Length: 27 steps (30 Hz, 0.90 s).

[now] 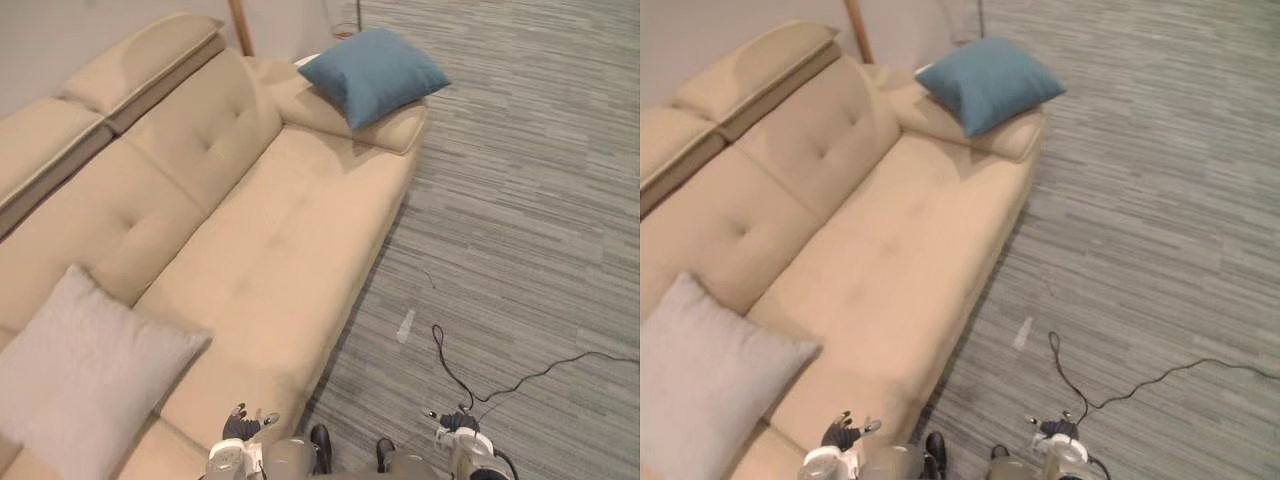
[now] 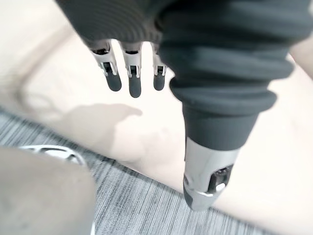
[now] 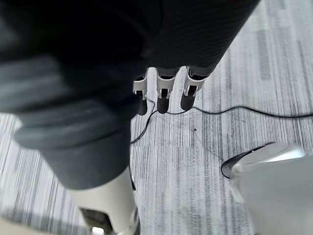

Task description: Pick up cushions and gather them together orderly.

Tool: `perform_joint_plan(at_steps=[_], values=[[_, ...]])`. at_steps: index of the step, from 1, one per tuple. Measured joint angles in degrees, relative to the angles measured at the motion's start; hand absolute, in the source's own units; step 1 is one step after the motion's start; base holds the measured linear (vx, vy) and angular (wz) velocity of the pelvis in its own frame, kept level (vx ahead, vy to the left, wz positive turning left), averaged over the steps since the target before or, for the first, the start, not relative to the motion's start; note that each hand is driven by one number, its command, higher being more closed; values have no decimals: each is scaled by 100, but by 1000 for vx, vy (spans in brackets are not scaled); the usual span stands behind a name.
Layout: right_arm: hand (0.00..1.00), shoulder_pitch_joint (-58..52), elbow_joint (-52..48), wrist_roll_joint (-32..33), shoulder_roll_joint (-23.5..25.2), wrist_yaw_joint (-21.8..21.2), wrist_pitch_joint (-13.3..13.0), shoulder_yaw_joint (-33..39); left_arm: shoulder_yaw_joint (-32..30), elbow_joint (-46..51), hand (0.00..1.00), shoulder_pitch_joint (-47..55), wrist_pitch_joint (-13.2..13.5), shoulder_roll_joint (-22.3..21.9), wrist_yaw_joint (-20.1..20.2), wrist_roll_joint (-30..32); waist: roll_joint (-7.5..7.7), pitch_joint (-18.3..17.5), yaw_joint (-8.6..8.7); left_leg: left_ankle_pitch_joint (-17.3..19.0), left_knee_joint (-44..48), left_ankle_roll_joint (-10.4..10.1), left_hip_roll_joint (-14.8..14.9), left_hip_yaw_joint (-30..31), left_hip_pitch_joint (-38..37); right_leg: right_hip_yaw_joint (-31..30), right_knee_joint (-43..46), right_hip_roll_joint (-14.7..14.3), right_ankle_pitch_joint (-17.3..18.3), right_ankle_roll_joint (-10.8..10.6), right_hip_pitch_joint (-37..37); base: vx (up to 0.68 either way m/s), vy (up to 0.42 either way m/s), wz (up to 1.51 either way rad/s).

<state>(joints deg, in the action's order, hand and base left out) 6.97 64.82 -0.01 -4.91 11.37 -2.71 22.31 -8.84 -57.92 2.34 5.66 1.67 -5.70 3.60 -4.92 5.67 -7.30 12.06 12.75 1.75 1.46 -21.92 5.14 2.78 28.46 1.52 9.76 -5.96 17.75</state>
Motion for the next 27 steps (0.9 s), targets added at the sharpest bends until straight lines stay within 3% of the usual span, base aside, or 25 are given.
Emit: perform_joint_plan(at_steps=[1,2,3,4,5,6,7,8,9,10,13,15,18,20,21,23,24,25,26,27], values=[[0,106,15,-1,-18,2,0,-10,66,-8,0,-32,-2,17,-25,-44,-54,29,-28,0,-18,0,49,38,-68,304,29,64,-101,137,30,409,-34,-164],[0,218,11,-1,-85,0,-2,-43,168,-15,0,-156,-40,34,-52,-48,-171,111,-66,3,-222,4,92,86,-337,828,173,37,101,425,197,272,-42,-147],[0,241,3,-3,-108,1,-3,-65,216,-16,0,-213,-40,20,-63,-48,-206,125,-64,3,-298,4,107,87,-417,958,106,6,169,527,238,392,-57,-148],[0,265,-82,-3,-192,3,-2,-70,342,-65,0,-498,-38,72,-79,-48,-344,206,-45,6,-465,0,175,131,-607,1236,-285,-168,157,697,391,317,-52,-102],[0,243,-136,-3,-260,38,-1,-52,418,-149,0,-790,-26,144,-99,-54,-393,265,34,13,-479,-12,198,230,-655,1392,-937,-388,-86,817,583,317,-52,-84],[0,214,-143,-4,-266,53,0,-40,439,-153,0,-860,-16,173,-110,-53,-372,263,72,23,-466,-30,172,237,-666,1404,-1255,-440,-269,818,606,365,-70,-30],[0,26,-151,-3,-256,77,1,11,431,-124,0,-942,19,236,-142,-53,-162,261,240,143,-385,-225,-34,290,-841,1331,-2059,-420,-997,964,456,338,-71,9],[0,-86,-152,-3,-250,91,7,18,423,-118,0,-955,24,240,-146,-49,-38,260,310,259,-280,-401,-156,394,-972,1308,-2176,-300,-1347,1113,347,507,-103,-1],[0,-187,-136,-3,-322,98,81,70,365,-124,0,-948,22,97,-162,-42,-239,274,320,448,104,-489,46,574,-1007,1400,-1877,-419,-1400,1643,301,423,-82,2],[0,-246,-131,-3,-341,101,105,190,366,-147,0,-943,14,21,-148,-40,-179,287,393,352,909,-632,79,721,-691,1380,-1689,-335,-1052,1766,215,406,-65,-3],[0,-324,-89,3,-303,114,110,227,377,-299,0,-881,2,-148,-138,-41,-123,313,387,461,3048,-749,521,984,166,1467,-1646,-275,-605,1668,-334,367,-76,32],[0,-265,-71,4,-264,111,102,220,383,-299,0,-799,-2,-131,-141,-41,-48,360,328,491,3460,-671,645,999,544,1446,-1734,-247,-488,1630,-661,309,-62,8],[0,-148,-71,13,-249,109,94,226,563,-298,0,-637,-9,-111,-142,-44,-10,373,226,546,2752,-583,449,978,786,1438,-2134,-219,-435,1533,-1199,293,-14,8],[0,-82,-68,12,-239,110,80,226,666,-289,0,-507,-9,-115,-129,-44,17,350,176,432,1092,-566,-51,1019,791,1347,-2330,-133,-357,1350,-1427,228,33,-2],[0,-61,-67,12,-246,111,66,225,687,-286,0,-489,-9,-115,-124,-44,9,346,166,279,584,-568,-188,1052,795,1285,-2378,-123,-328,1290,-1467,211,35,-13],[0,-62,-56,10,-323,106,45,188,759,-272,0,-414,-6,-122,-56,-44,-192,213,-39,-714,-771,-542,-339,1167,933,1053,-2590,-274,-164,931,-1656,273,83,-49],[0,-65,-50,9,-325,103,45,182,758,-272,0,-407,-6,-121,-53,-44,-199,208,-53,-778,-764,-522,-330,1166,943,1045,-2589,-280,-154,916,-1672,263,103,-70],[0,-150,-25,9,-306,97,49,166,748,-264,0,-341,-2,-123,-36,-77,-202,135,-114,-1105,-642,-188,-321,1193,907,908,-2592,-311,-49,757,-1819,361,121,-28],[0,-296,-30,3,-228,96,48,188,746,-263,0,-269,-3,-103,-14,-98,-110,-37,-105,-946,-530,219,-434,1218,863,871,-2553,-220,160,489,-1934,400,120,-17],[0,-437,-36,0,-187,98,48,231,750,-262,0,-257,-3,-126,-9,-105,-28,-175,-88,-675,-430,241,-503,1253,843,854,-2236,-107,367,164,-1871,540,150,5]])
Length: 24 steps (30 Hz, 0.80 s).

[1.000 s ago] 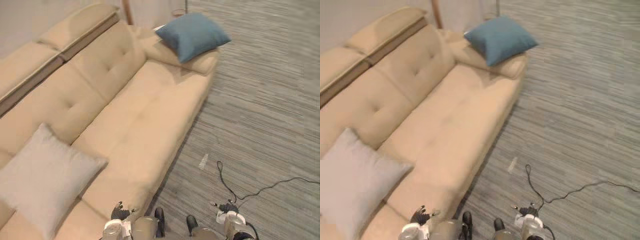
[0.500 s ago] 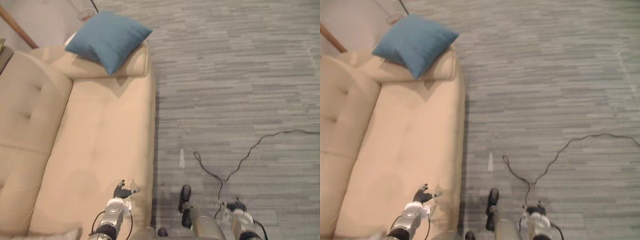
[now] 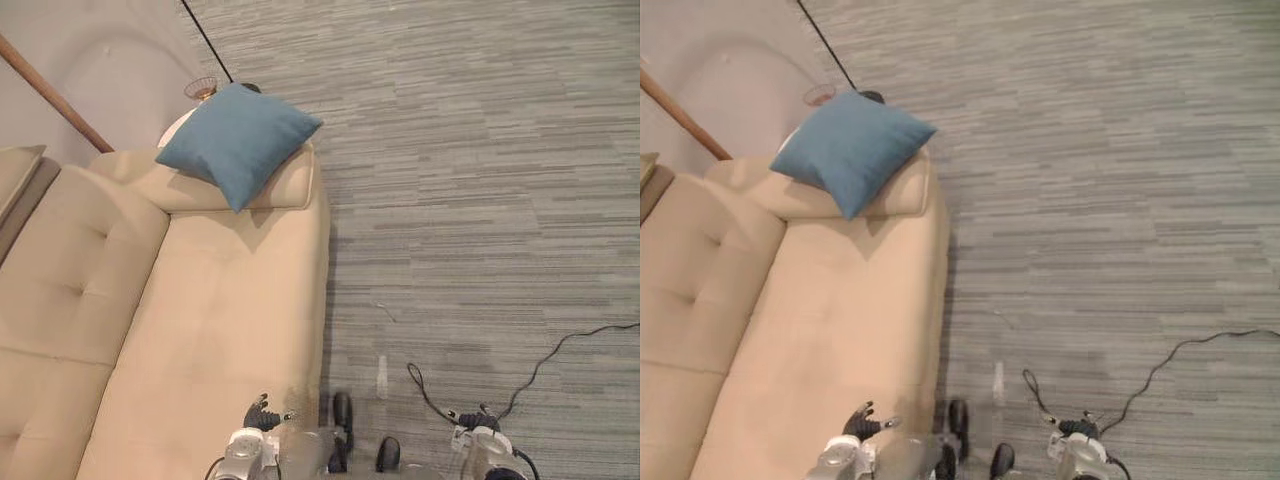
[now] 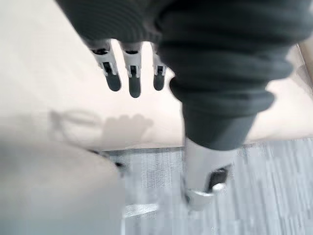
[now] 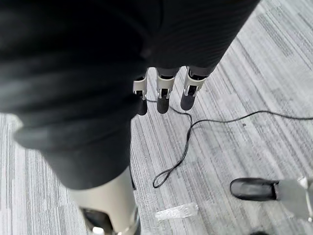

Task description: Pick up cushions and gather them together orderly.

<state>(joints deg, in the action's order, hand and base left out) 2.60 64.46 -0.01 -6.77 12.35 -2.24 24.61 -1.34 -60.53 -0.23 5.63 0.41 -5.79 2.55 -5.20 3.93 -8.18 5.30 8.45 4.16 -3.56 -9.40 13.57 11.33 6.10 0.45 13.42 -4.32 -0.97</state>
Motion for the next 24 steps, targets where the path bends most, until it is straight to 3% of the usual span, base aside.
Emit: perform_joint_plan(at_steps=[1,2,3,4,6,7,8,9,10,11,12,13,14,15,16,17,18,20,21,22,24], values=[[0,-152,-9,-2,-5,-1,3,5,4,7,0,-7,2,-30,18,-1,1,-60,-6,115,-4,-40,-15,-30,-170,-117,727,71,184,-296,241,484,130,5],[0,-271,-85,-7,111,-12,1,8,5,8,0,-7,1,6,55,-15,161,-62,12,273,-20,-14,-137,-3,-480,-219,2651,371,365,-808,881,481,122,8],[0,-313,-87,-6,183,-11,5,7,11,11,0,-6,-2,42,62,-25,233,-61,52,320,-4,9,-194,34,-615,-235,3263,504,311,-914,1123,500,86,39],[0,-407,-87,-8,315,-15,23,-3,14,21,0,-7,-15,96,76,-38,379,-84,169,432,-2,38,-276,131,-890,-231,4328,721,214,-967,1439,536,43,51],[0,-427,-209,-11,384,-43,48,91,26,21,0,6,-46,101,79,-49,387,-38,246,517,-55,-18,-278,247,-1438,94,4990,1065,266,-493,1676,529,24,36],[0,-359,-269,-12,368,-49,48,178,71,26,0,-45,-51,93,80,-55,288,20,268,557,-148,-86,-147,284,-1810,455,4781,1177,387,-137,1746,489,-8,12],[0,-259,-262,-18,368,-56,48,174,79,30,0,-121,-48,96,77,-55,145,49,278,589,-175,-141,25,382,-1999,789,4193,1151,448,32,1887,480,-27,12],[0,-210,-261,-20,377,-61,48,170,83,35,0,-155,-44,99,76,-56,134,41,288,591,-175,-144,80,403,-2019,878,3924,1123,431,63,1966,569,-95,24],[0,-78,-254,-23,384,-77,51,163,94,42,0,-265,-37,150,62,-56,129,54,335,600,-179,-159,222,499,-2073,971,3077,985,260,240,2214,470,-113,32],[0,-30,-254,-22,381,-87,51,162,135,45,0,-313,-34,181,53,-56,130,61,371,613,-179,-182,298,569,-2087,955,2564,882,61,268,2328,479,-133,48],[0,31,-254,-22,371,-92,51,162,211,46,0,-375,-30,221,40,-54,140,127,450,651,-196,-246,400,681,-2188,877,1657,728,-439,270,2396,405,-161,60],[0,12,-250,-20,377,-93,53,163,267,43,0,-365,-25,254,33,-49,191,168,506,746,-215,-407,437,790,-2342,717,593,628,-1180,266,2379,544,-241,61],[0,-52,-245,-19,388,-93,55,164,287,31,0,-338,-24,281,30,-47,325,172,525,833,-222,-551,385,864,-2479,587,70,633,-1667,243,2340,564,-274,58],[0,-145,-235,-15,326,-101,62,170,279,-29,0,-332,-33,241,20,-40,292,253,542,984,-221,-769,427,1008,-2710,427,37,583,-2404,631,2302,578,-290,20],[0,-99,-234,-13,212,-95,69,225,237,-73,0,-328,-30,134,8,-32,92,226,504,953,-130,-904,681,1021,-2692,554,362,474,-2161,781,2339,536,-279,15],[0,-69,-226,-15,175,-97,71,259,218,-118,0,-350,-30,56,-2,-34,82,231,525,769,119,-1128,691,1063,-2599,594,816,489,-1776,803,2452,619,-326,1],[0,-70,-230,-16,170,-93,69,305,219,-117,0,-363,-23,15,-3,-34,94,237,537,604,444,-1234,708,1054,-2524,616,1102,513,-1521,843,2450,592,-334,28],[0,-95,-223,-12,141,-90,61,328,222,-124,0,-362,-14,-54,-3,-37,192,279,561,-34,1632,-1721,667,1019,-2069,670,1243,658,-1108,833,2126,465,-264,29],[0,-114,-216,-3,106,-75,64,241,232,-124,0,-351,19,-78,-2,-39,242,313,550,63,2514,-1777,761,865,-1678,675,1130,690,-939,842,1898,372,-185,26],[0,-122,-174,2,54,-52,63,184,234,-129,0,-333,22,-74,-6,-39,203,324,539,546,3347,-1474,1011,482,-1190,745,1044,663,-722,886,1615,342,-155,27],[0,-122,-71,9,-2,-48,62,177,242,-126,0,-277,18,-72,-7,-48,195,322,526,913,3556,-1002,1181,97,-724,894,923,666,-555,823,1210,332,-95,34]])
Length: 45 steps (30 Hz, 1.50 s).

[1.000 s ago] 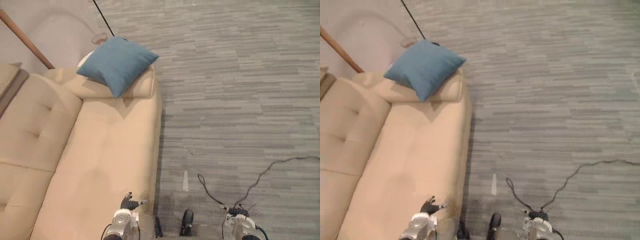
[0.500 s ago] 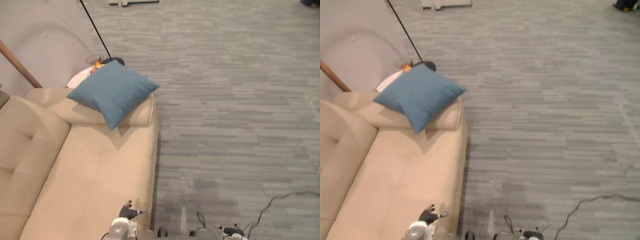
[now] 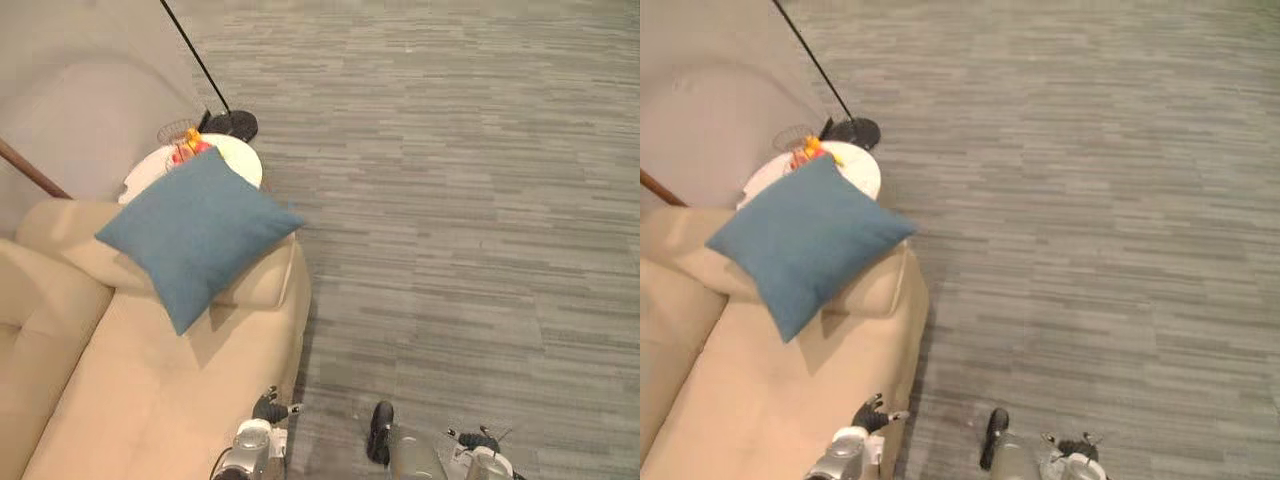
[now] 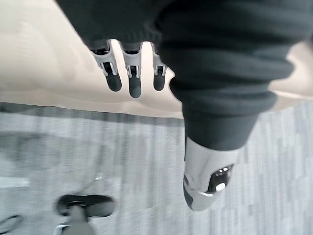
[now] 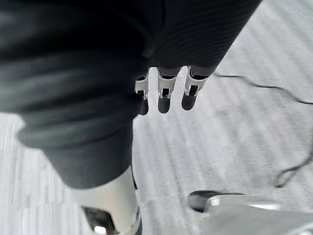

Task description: Pick up cushions and gather them together orderly.

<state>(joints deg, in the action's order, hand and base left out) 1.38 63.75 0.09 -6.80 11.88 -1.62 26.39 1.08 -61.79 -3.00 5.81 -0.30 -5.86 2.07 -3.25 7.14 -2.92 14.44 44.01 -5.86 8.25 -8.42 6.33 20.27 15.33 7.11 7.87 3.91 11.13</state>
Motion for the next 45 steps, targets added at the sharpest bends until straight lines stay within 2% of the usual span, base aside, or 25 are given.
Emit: perform_joint_plan(at_steps=[2,4,5,6,7,8,10,12,13,14,16,18,20,22,23,24,25,26,27,28,29,31,35,39,45], values=[[0,-21,14,4,-13,4,-10,-5,13,46,0,98,8,7,0,-4,-15,-9,-19,136,-791,13,-176,-154,425,234,-206,7,125,-128,-478,389,-20,45],[0,-25,13,4,-44,1,-18,-6,64,44,0,119,4,19,9,-4,-45,-6,-29,15,-1944,15,-443,-170,581,390,-381,13,200,-275,-784,321,44,48],[0,-74,13,4,-69,1,-23,-5,110,44,0,127,5,13,53,-4,-111,-1,-29,-408,-2993,-6,-674,-132,599,565,-639,-44,220,-403,-1092,265,53,46],[0,-115,14,5,-97,2,-32,-8,110,58,0,135,13,19,73,-5,-125,-26,-75,-799,-3140,64,-725,-57,598,591,-785,-101,204,-533,-1205,328,66,29],[0,-132,14,4,-67,-2,-34,-63,104,70,0,138,14,57,102,-3,-93,-94,-152,-964,-3172,369,-796,-28,573,543,-942,-130,290,-726,-1339,337,82,13],[0,-85,13,-5,-34,-31,-57,-77,66,37,0,157,-2,106,119,-4,-52,-169,-153,-786,-3110,658,-968,30,613,523,-833,-15,428,-933,-1374,372,97,12],[0,-100,6,-11,-36,-62,-62,-87,38,29,0,150,-9,78,130,-4,3,-160,-143,-661,-3042,824,-1116,112,474,385,-120,243,580,-1077,-1253,501,110,41],[0,-162,3,-14,15,-68,-56,-88,57,33,0,152,-10,72,144,-7,0,-168,-131,-556,-3035,933,-1248,273,224,51,1318,579,650,-1247,-895,485,104,66],[0,-159,-10,-16,83,-73,-57,-174,56,51,0,148,-18,86,145,-10,83,-111,-107,-509,-3097,997,-1326,441,-35,-136,2406,790,563,-1429,-556,382,16,63],[0,-158,-14,-16,134,-82,-56,-211,53,60,0,149,-20,104,143,-12,119,-89,-94,-445,-3106,1028,-1328,527,-206,-250,3013,826,569,-1415,-385,573,-10,74],[0,-131,-163,-14,246,-94,-62,-226,48,61,0,201,-30,195,140,-52,139,-75,-85,-422,-3292,1030,-1236,780,-811,-292,3656,771,711,-1163,-218,509,-79,58],[0,-67,-244,-13,229,-102,-119,-243,17,61,0,234,-28,205,121,-112,72,-87,-78,-422,-3386,1030,-1061,913,-1160,-150,3243,671,823,-981,-30,406,-116,45],[0,-10,-248,-13,225,-107,-130,-251,5,66,0,157,-25,212,108,-114,30,-72,-55,-400,-3384,991,-839,1068,-1246,-168,2351,510,796,-950,359,421,-197,56],[0,-42,-189,-12,249,-107,-119,-263,18,83,0,76,-18,233,101,-111,37,-60,3,-216,-3373,670,-524,1337,-1251,-799,296,-28,44,-905,540,382,-261,71],[0,-104,-188,-11,288,-103,-114,-246,52,70,0,57,-18,290,101,-100,158,-67,34,-112,-3355,483,-540,1366,-1251,-1055,-589,-80,-593,-906,461,325,-285,89],[0,-181,-172,-10,290,-97,-109,-172,109,-84,0,-14,-34,279,64,-54,156,-6,114,88,-3279,217,-439,1377,-1297,-1042,-928,-100,-1423,-675,312,379,-306,85],[0,-167,-176,-7,204,-62,-100,-127,39,-173,0,-46,-68,226,-39,-34,-12,38,88,-7,-3199,-19,-225,1143,-1207,-906,-870,-167,-1364,-540,267,425,-316,84],[0,-141,-159,-8,168,-63,-92,-111,-10,-201,0,-49,-87,234,-40,-23,53,71,97,-101,-3249,-115,-208,1019,-1188,-804,-883,-140,-1230,-506,167,324,-198,67],[0,-170,-144,-9,146,-61,-61,-81,-9,-201,0,-35,-91,254,-28,0,21,73,108,-126,-3378,-140,-176,978,-1181,-642,-885,-108,-1162,-438,54,283,-173,104],[0,-169,-156,-9,146,-59,-58,-83,2,-184,0,-56,-94,239,2,4,55,94,131,-176,-3528,-140,-202,932,-1064,-357,-873,4,-1084,-425,-148,228,-158,154],[0,-168,-149,-9,93,-59,-60,-181,26,-84,0,-32,-38,151,12,2,43,88,127,-642,-3698,-128,-233,867,-832,-66,-773,73,-926,-470,-342,179,-136,148],[0,-112,-152,-7,22,-69,-72,-379,67,31,0,10,16,163,18,0,113,6,78,-663,-3473,-101,-306,781,-574,190,-556,179,-576,-572,-370,82,-118,116],[0,136,-148,3,-7,-72,-136,-438,161,37,0,90,1,214,21,-11,105,-23,-44,-695,-3344,-70,-284,925,-144,784,-543,242,-445,-575,-367,5,-44,91],[0,80,-112,33,-2,-73,-138,-419,334,51,0,188,6,291,26,-67,104,-28,-31,-1005,-3299,39,-407,885,-37,1332,-375,470,-266,-584,-648,-42,-28,86],[0,-30,-127,115,22,-97,-142,-398,451,43,0,269,14,306,81,-109,0,-144,11,-1509,-4246,32,-339,981,-195,1913,-362,402,-101,-666,-758,-84,-38,58]])
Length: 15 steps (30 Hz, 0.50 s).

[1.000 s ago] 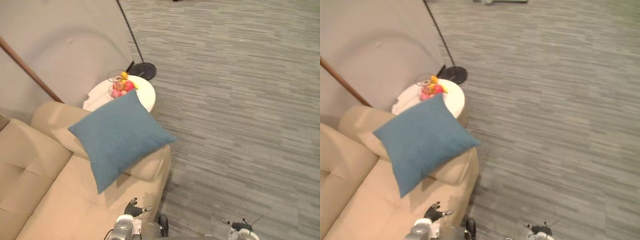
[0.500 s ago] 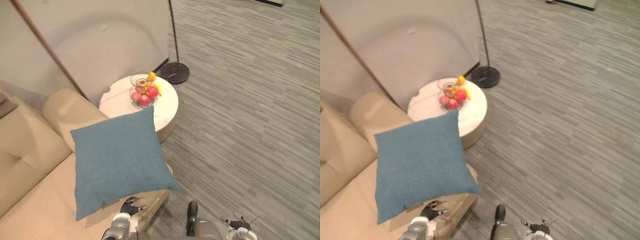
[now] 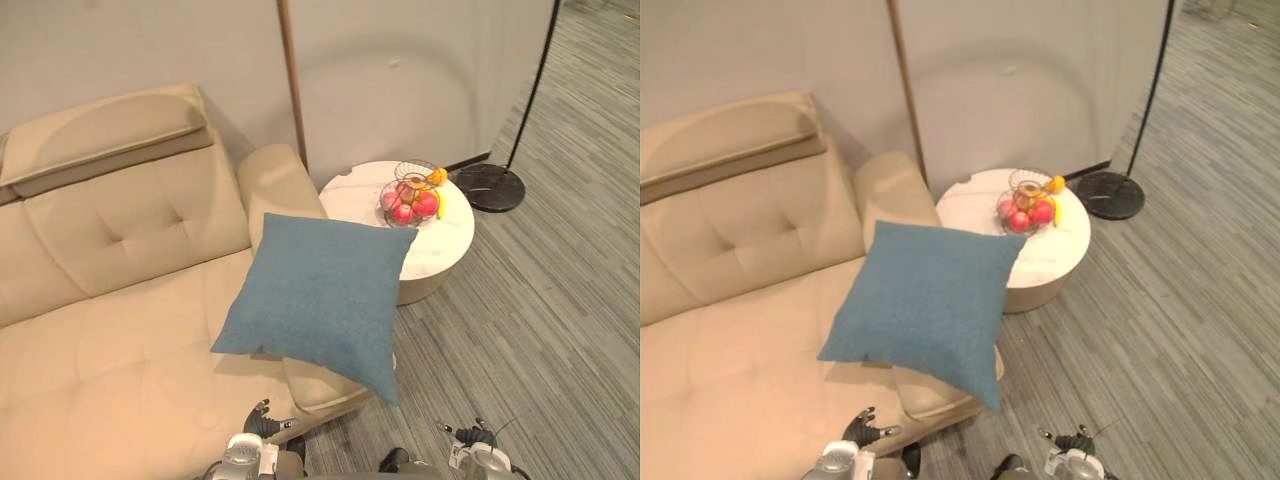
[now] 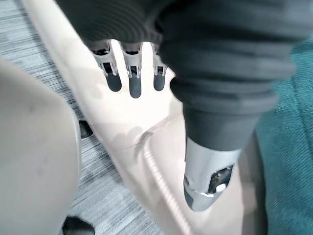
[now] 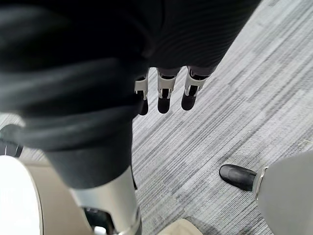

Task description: Pick up cushions and gather them together orderly.

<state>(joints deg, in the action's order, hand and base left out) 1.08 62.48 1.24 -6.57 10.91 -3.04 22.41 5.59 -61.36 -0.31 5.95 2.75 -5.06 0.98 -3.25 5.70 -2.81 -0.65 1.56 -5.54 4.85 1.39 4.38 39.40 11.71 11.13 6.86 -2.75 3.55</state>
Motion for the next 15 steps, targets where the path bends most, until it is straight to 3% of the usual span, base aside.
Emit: perform_joint_plan(at_steps=[2,8,15], values=[[0,-60,2,0,26,-24,3,7,-7,-11,0,16,-1,17,13,0,21,-14,3,-77,-223,-2,37,12,-91,21,1,-41,63,-25,-60,-115,-16,34],[0,-203,0,157,155,-32,8,-16,-337,-23,0,225,2,206,19,-21,208,-210,20,-113,-348,70,-11,94,-182,-871,-11,-303,191,9,-27,-52,-12,16],[0,-132,-539,673,-286,-30,-43,11,-1238,232,0,270,6,767,-120,-276,162,-326,37,-214,-564,70,-54,253,-158,-1473,-181,-538,188,11,35,41,-19,11]])
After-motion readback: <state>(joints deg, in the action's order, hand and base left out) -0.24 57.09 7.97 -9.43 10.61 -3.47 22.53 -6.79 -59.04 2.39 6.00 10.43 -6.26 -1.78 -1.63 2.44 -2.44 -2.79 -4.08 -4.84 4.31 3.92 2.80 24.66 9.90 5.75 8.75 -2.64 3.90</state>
